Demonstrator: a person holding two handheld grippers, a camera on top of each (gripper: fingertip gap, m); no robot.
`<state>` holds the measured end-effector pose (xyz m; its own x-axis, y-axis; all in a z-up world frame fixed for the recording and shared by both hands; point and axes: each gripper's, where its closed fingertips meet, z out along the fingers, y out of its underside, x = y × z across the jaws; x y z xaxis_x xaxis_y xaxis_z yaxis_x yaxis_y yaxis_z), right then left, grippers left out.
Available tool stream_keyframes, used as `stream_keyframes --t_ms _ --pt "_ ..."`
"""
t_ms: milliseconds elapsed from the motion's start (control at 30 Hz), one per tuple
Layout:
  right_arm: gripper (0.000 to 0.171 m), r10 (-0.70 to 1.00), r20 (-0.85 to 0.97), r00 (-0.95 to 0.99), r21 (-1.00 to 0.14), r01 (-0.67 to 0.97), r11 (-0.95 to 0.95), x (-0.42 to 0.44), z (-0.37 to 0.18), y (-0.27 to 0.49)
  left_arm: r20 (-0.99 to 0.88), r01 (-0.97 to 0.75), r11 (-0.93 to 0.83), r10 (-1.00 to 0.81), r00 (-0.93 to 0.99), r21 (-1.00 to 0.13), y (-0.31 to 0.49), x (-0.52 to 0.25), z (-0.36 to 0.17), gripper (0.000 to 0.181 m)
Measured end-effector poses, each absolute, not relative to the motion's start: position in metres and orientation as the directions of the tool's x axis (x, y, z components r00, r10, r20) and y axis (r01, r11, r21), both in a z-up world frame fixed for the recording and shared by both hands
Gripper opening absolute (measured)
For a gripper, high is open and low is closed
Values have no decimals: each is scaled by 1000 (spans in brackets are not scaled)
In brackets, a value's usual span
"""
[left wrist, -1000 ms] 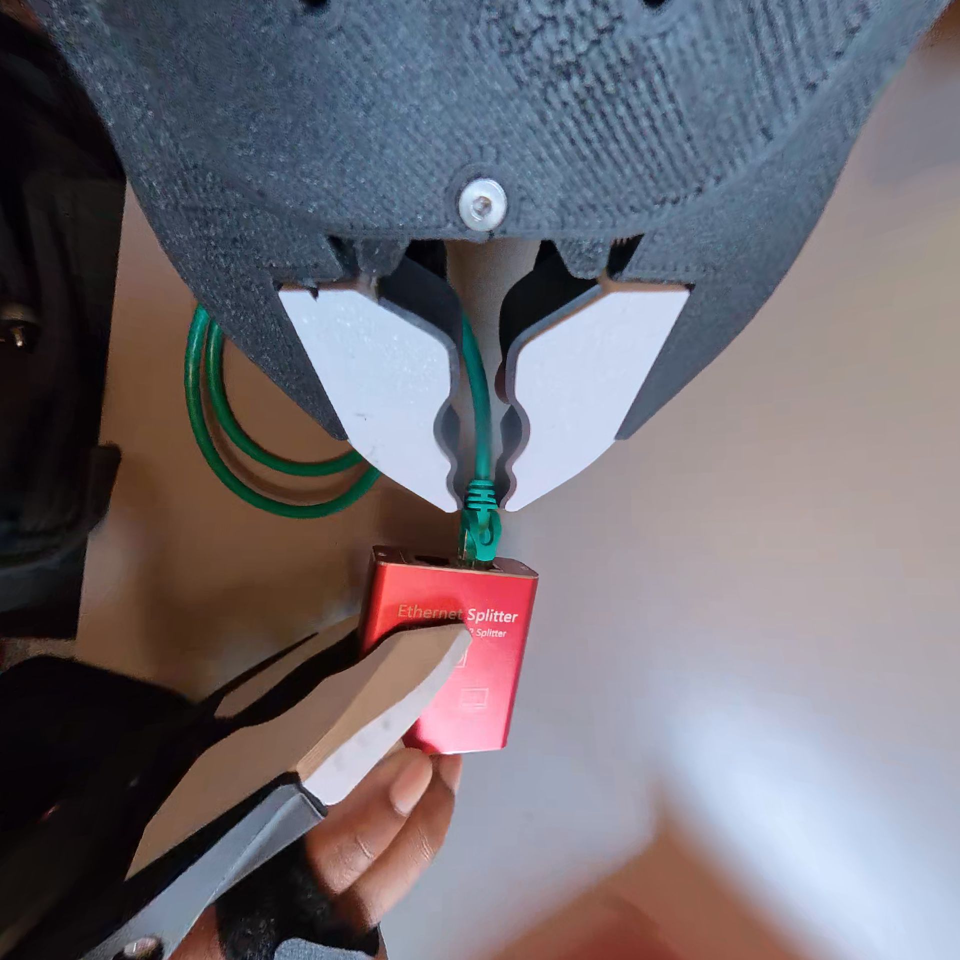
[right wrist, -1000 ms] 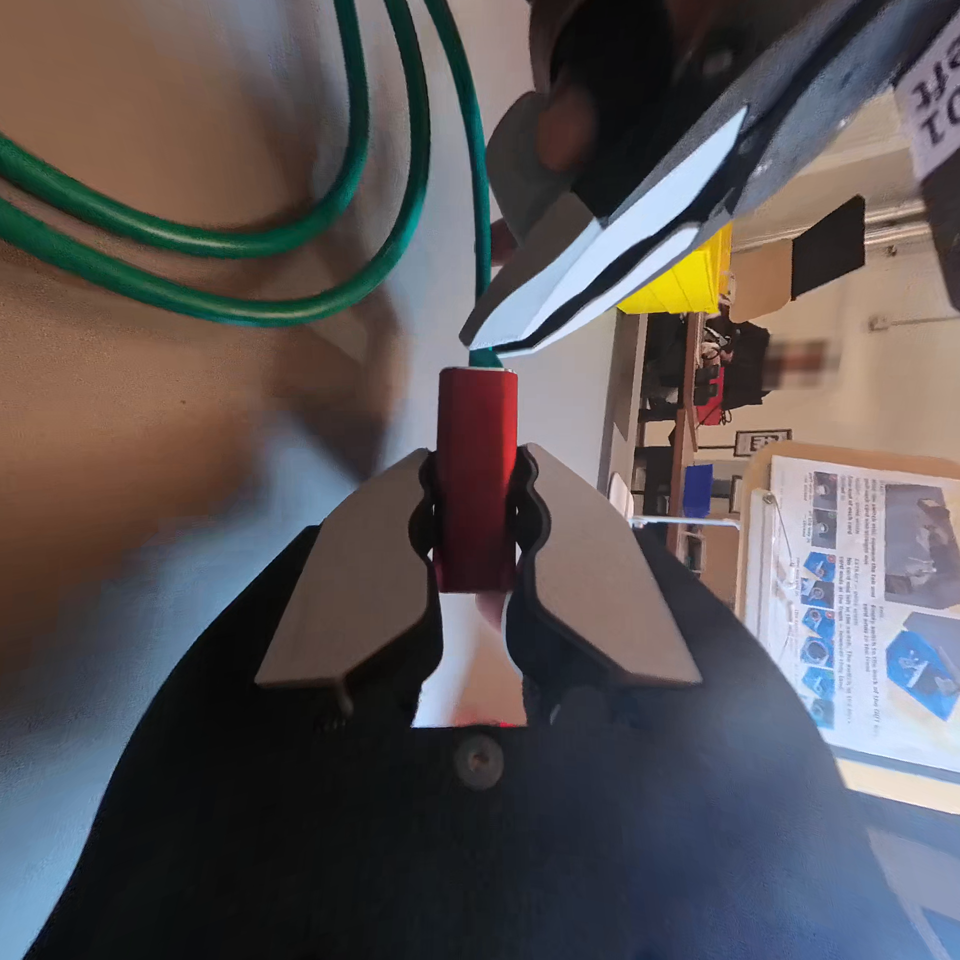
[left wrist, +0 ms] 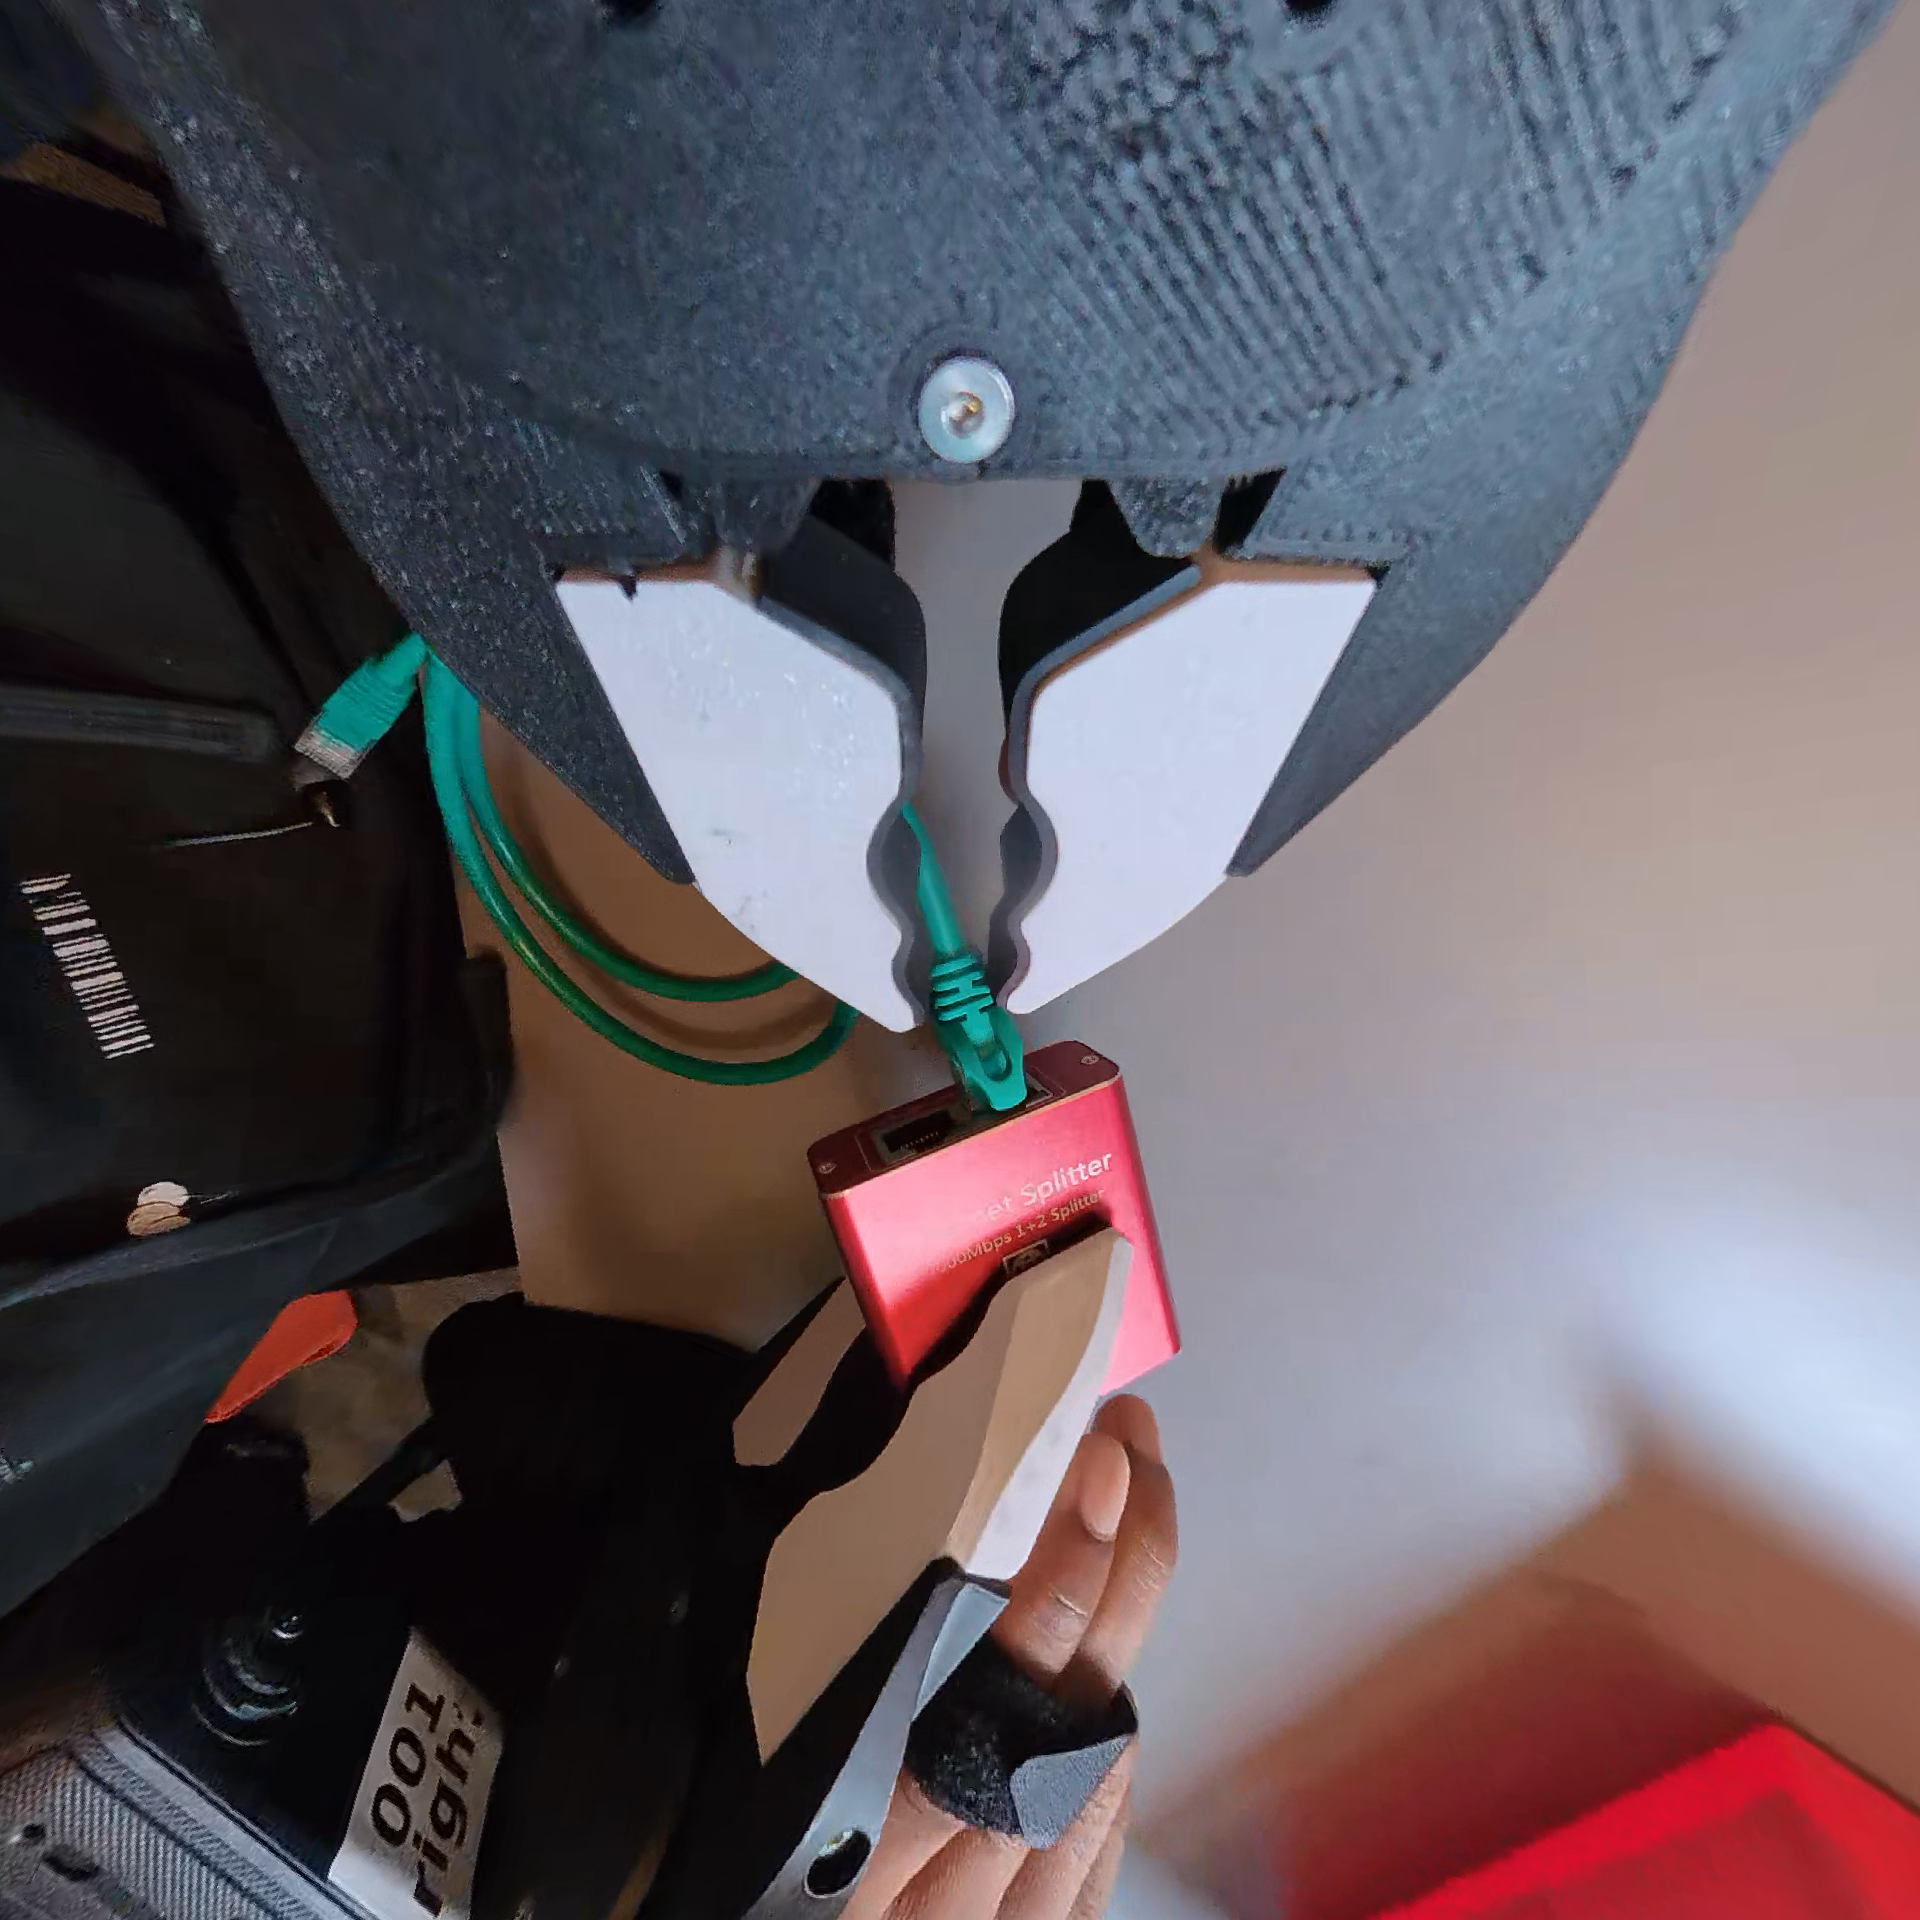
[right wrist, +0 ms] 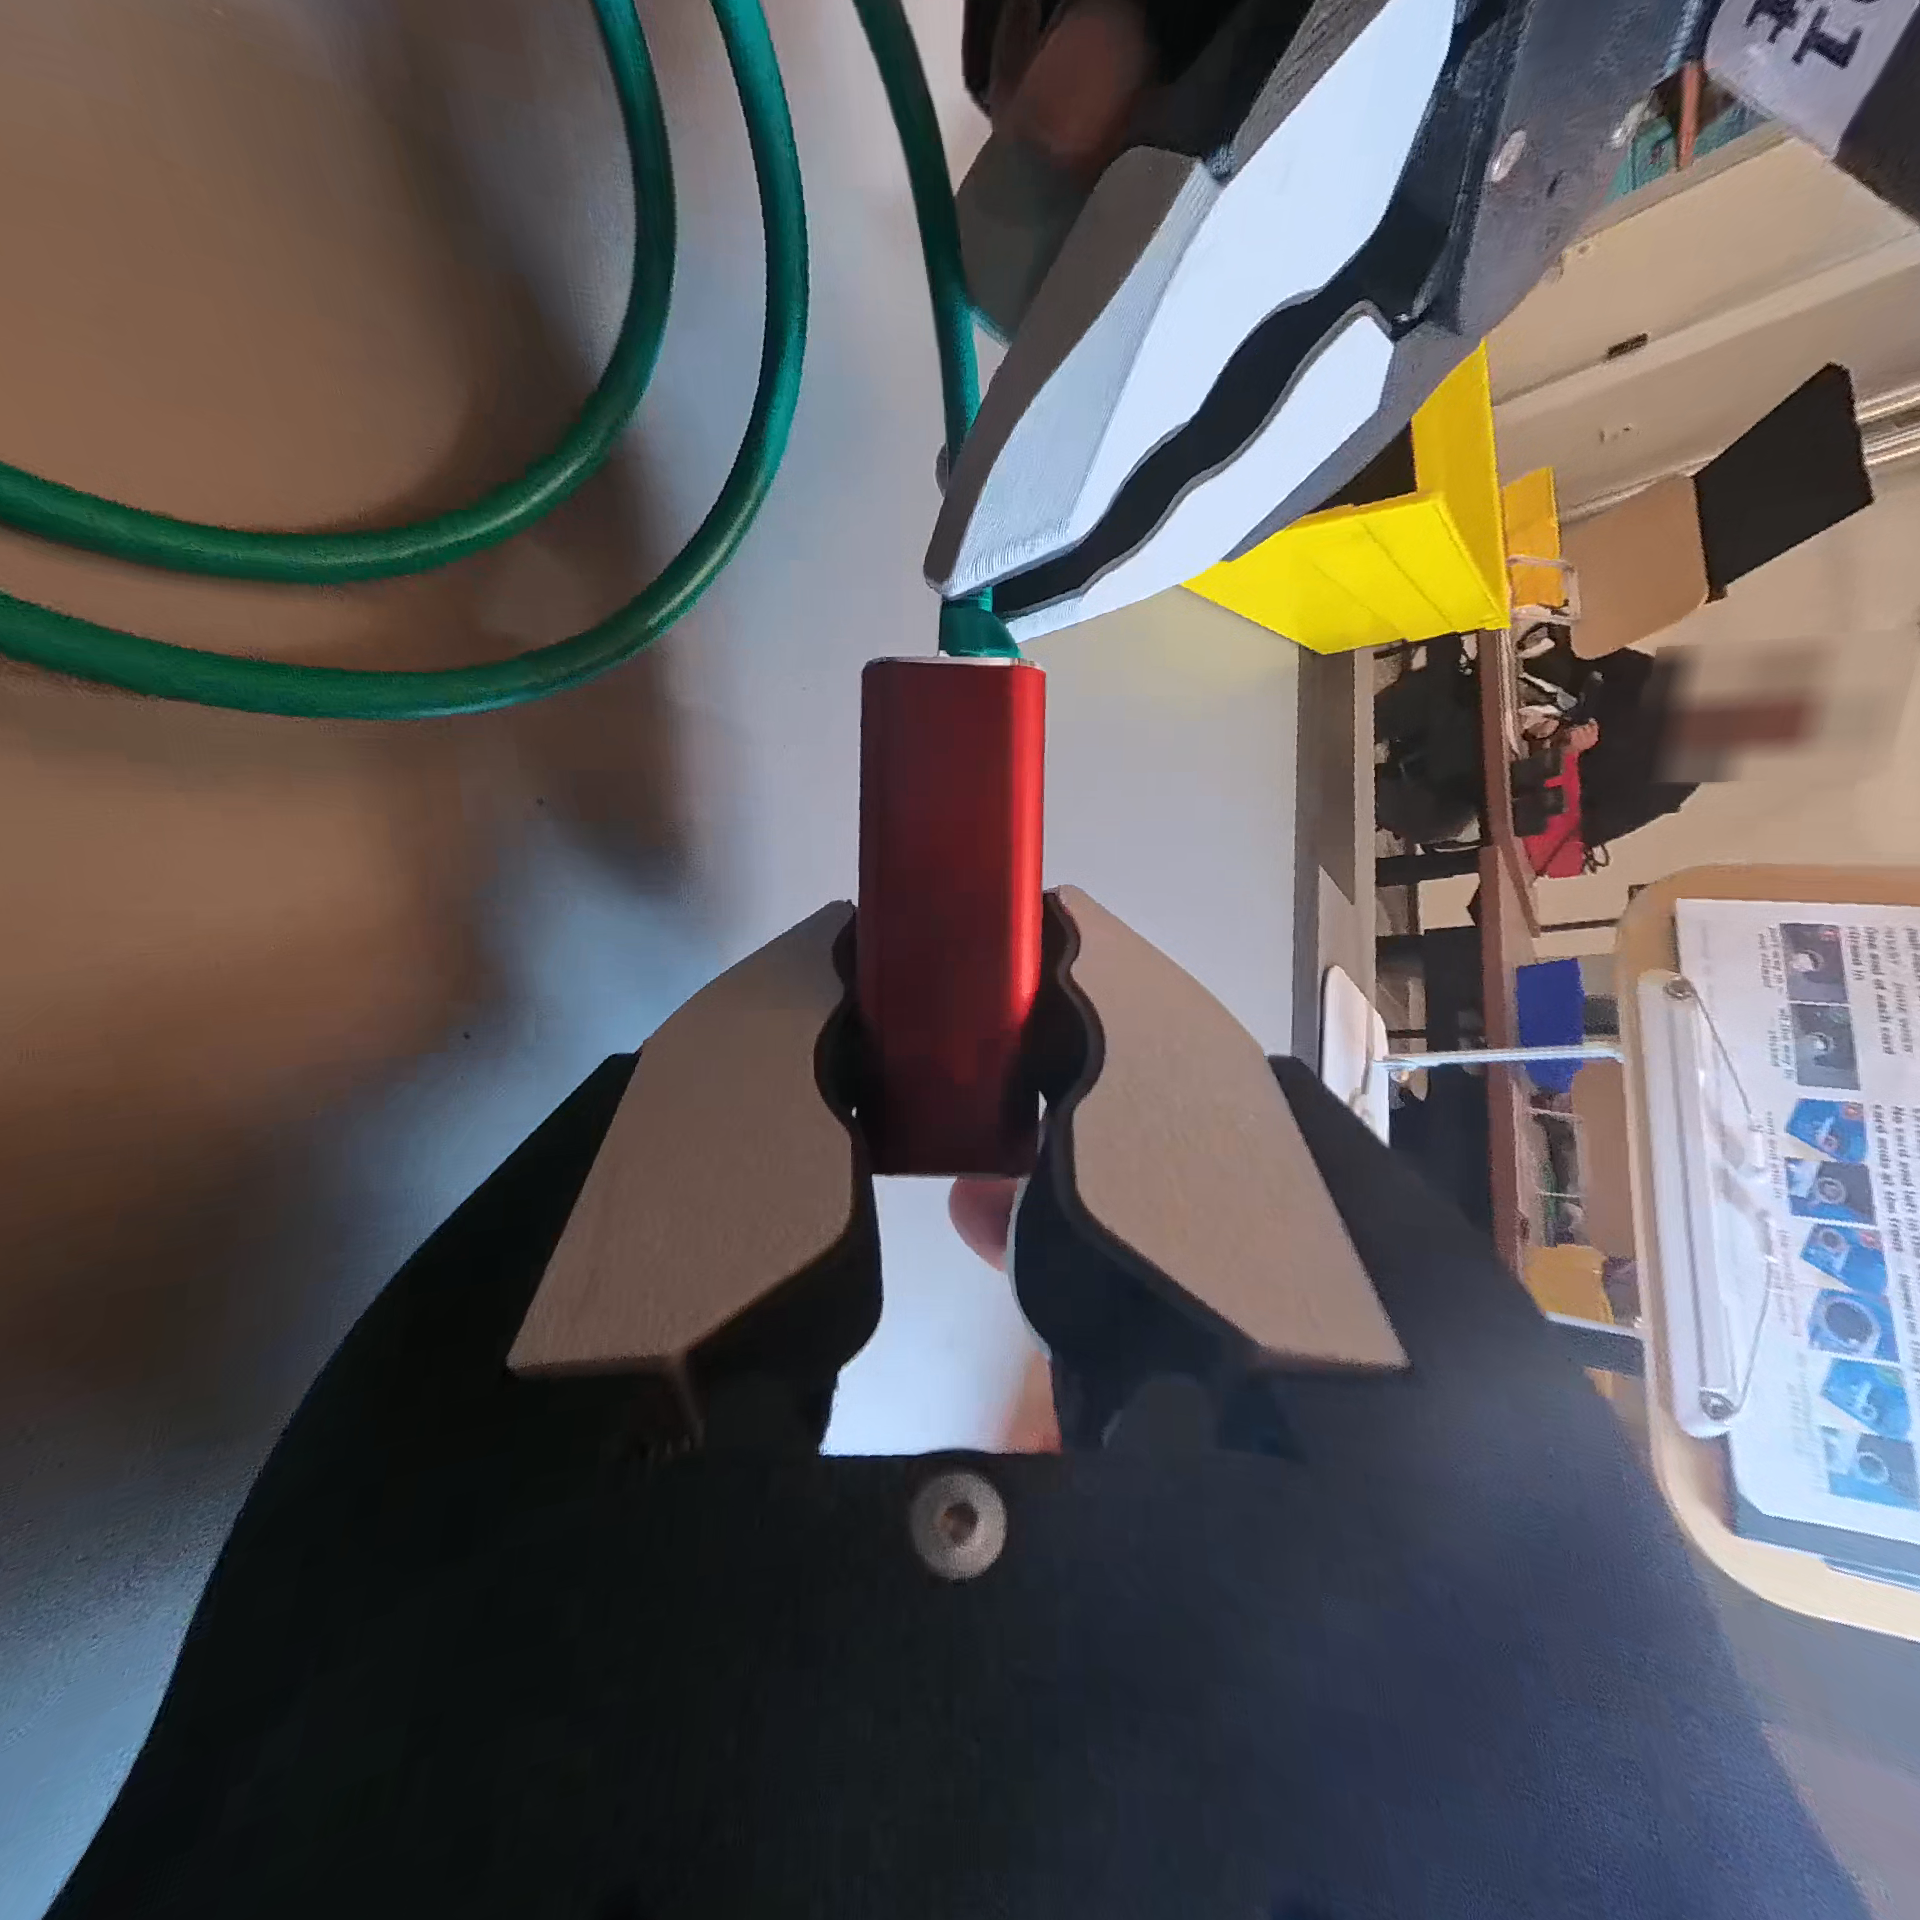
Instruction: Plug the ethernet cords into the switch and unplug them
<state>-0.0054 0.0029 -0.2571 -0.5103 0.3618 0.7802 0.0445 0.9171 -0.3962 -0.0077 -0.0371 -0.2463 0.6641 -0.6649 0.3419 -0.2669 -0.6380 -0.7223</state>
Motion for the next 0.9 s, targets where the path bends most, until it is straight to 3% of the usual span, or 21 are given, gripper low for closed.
stream_keyframes --t_ms 200,367,467,567,633,733,800,900 --pt "30 403 817 -412 -392 116 913 -15 -243 21 319 -200 -620 -621 716 -759 -24 -20 -231 11" --pt "37 386 854 -348 -359 143 922 -19 -232 20 236 -246 -594 -616 752 -766 -17 -35 -225 11" --pt "31 341 889 -306 -308 152 939 -19 -228 23 228 -241 -589 -609 759 -771 -13 -38 -225 11" --pt "29 372 890 -265 -338 166 926 -17 -221 29 162 -197 -542 -544 824 -817 -10 -61 -202 21" --pt "29 402 891 -213 -368 183 912 -14 -210 40 52 -159 -490 -391 919 -857 -11 -110 -168 22" --pt "29 450 881 -146 -419 202 885 -11 -195 54 -204 -134 -511 84 975 -849 -34 -239 -130 20" --pt "29 470 875 -116 -443 201 874 -10 -187 57 -321 -61 -613 324 890 -787 -66 -316 -131 19" --pt "29 468 878 -97 -443 201 874 -9 -184 59 -421 93 -774 436 795 -626 -100 -375 -169 25"
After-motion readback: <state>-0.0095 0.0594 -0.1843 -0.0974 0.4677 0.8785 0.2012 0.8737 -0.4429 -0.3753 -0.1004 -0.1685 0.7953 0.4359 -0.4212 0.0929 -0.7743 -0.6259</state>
